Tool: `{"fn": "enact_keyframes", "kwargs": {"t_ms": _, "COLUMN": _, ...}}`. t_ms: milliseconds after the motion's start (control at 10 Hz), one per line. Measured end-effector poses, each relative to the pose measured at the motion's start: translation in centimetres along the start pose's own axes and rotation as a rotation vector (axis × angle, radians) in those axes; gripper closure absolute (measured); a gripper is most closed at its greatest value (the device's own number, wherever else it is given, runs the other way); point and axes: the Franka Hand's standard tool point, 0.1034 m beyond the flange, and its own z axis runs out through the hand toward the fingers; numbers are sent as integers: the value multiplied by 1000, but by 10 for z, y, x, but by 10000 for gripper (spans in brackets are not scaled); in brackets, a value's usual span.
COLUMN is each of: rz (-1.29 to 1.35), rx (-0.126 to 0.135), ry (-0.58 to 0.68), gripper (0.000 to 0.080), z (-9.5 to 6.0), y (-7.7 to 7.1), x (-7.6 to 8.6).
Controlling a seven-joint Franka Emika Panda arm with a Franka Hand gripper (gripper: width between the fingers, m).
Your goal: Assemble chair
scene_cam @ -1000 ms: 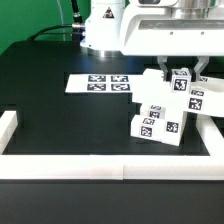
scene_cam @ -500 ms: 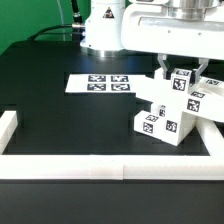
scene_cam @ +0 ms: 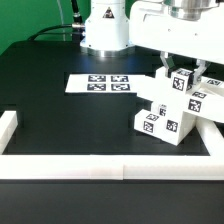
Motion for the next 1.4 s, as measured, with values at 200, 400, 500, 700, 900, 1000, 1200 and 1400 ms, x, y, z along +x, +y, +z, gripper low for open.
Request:
{"fn": "enact_keyframes", "kwargs": {"t_ms": 200, "rz": 76, "rx": -7, "ry": -5, "gripper": 511, "z": 0, "y": 2, "x": 0}}
{"fn": "enact_keyframes", "kwargs": {"t_ms": 400, "rz": 196, "rx": -19, "ry": -11, "gripper": 511, "z": 1, "y": 5, "x": -1}}
{"fn": "enact_keyframes", "kwargs": {"t_ms": 500, "rz": 227, "rx": -20, "ry": -12, "gripper": 511, "z": 1, "y": 5, "x": -1}}
{"fn": "enact_keyframes", "kwargs": {"t_ms": 700, "rz": 253, "rx": -27, "ry": -15, "gripper": 455, "z": 2, "y": 7, "x": -1}}
{"fn": "enact_keyframes", "kwargs": {"t_ms": 900, "rz": 250, "rx": -27, "ry": -15, "gripper": 320, "z": 2, "y": 7, "x": -1}}
{"fn": "enact_keyframes", "kwargs": {"t_ms": 1000, "rz": 250, "rx": -28, "ry": -16, "gripper": 188, "z": 2, "y": 7, "x": -1}}
{"fn": "enact_keyframes", "kwargs": {"t_ms": 1200, "rz": 240, "rx": -26, "ry": -15, "gripper": 161, "z": 2, "y": 7, "x": -1}}
{"fn": "enact_keyframes", "kwargs": {"t_ms": 1400, "rz": 239, "rx": -26, "ry": -15, "gripper": 152, "z": 2, "y": 6, "x": -2}}
